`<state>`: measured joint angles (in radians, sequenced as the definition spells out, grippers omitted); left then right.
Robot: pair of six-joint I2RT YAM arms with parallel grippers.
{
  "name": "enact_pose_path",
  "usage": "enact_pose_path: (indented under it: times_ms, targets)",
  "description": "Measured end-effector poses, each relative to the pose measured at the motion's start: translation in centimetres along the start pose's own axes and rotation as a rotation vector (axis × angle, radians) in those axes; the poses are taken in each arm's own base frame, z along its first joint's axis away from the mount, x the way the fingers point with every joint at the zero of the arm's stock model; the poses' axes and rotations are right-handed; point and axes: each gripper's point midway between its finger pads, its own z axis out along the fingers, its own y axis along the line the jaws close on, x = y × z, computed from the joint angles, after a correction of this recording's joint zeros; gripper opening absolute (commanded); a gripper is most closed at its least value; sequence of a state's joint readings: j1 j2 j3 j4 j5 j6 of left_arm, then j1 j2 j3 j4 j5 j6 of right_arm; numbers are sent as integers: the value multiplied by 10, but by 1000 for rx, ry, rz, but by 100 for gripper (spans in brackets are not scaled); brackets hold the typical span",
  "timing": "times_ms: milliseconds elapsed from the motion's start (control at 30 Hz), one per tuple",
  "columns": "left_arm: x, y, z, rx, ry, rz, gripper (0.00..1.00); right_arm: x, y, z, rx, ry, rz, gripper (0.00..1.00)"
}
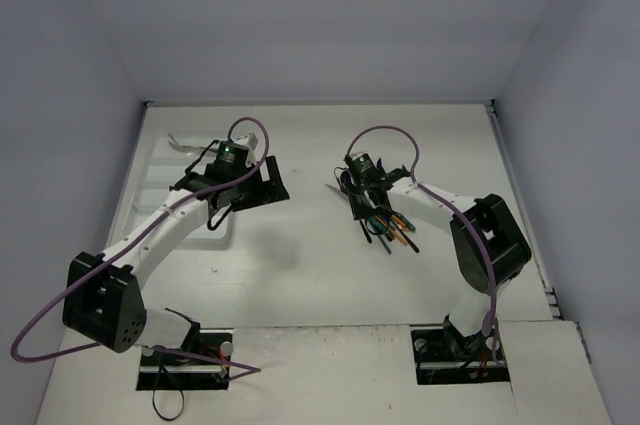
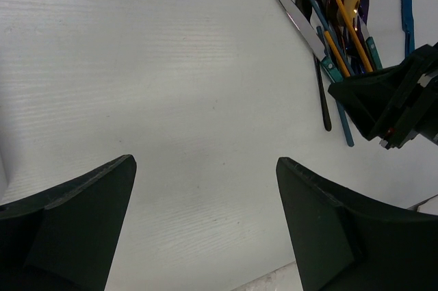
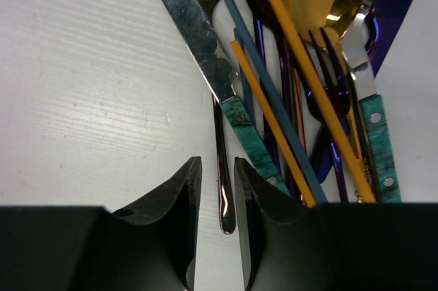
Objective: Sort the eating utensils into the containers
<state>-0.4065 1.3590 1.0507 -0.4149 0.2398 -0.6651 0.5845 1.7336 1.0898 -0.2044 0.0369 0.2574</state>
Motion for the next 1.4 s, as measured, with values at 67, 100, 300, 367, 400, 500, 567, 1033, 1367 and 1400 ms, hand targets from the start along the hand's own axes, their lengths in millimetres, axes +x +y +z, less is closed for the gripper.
enact_pose_path:
  times_ms: [67, 100, 300, 367, 400, 500, 567, 1033, 1367, 1400]
  targets:
    - [1, -2, 3, 0, 9, 4, 82, 6, 1, 1, 2, 12, -1, 26]
    - [1, -3, 4, 1, 13, 7, 82, 8, 0, 2, 5, 14, -3, 26]
    - [2, -10, 6, 12, 20, 18, 82, 5, -7, 8, 53, -1, -29, 27]
    - [2, -11, 6, 15, 20, 20, 82, 6, -10, 10, 67, 1, -38, 26]
    - [3, -11, 6, 15, 21, 21, 82, 6, -10, 10, 70, 2, -43, 26]
    - [3, -11, 6, 15, 21, 21, 82, 6, -11, 10, 73, 2, -57, 25]
    - [3, -11, 6, 15, 22, 21, 82, 6, -11, 10, 68, 2, -64, 24]
    - [7, -14, 14, 11, 45, 25, 82, 10, 2, 23, 24, 13, -38, 19]
    - [8, -15, 15, 12, 47, 28, 82, -4, 7, 34, 27, -11, -10, 21]
    - [8, -15, 15, 12, 47, 28, 82, -6, 8, 35, 27, -14, -9, 20]
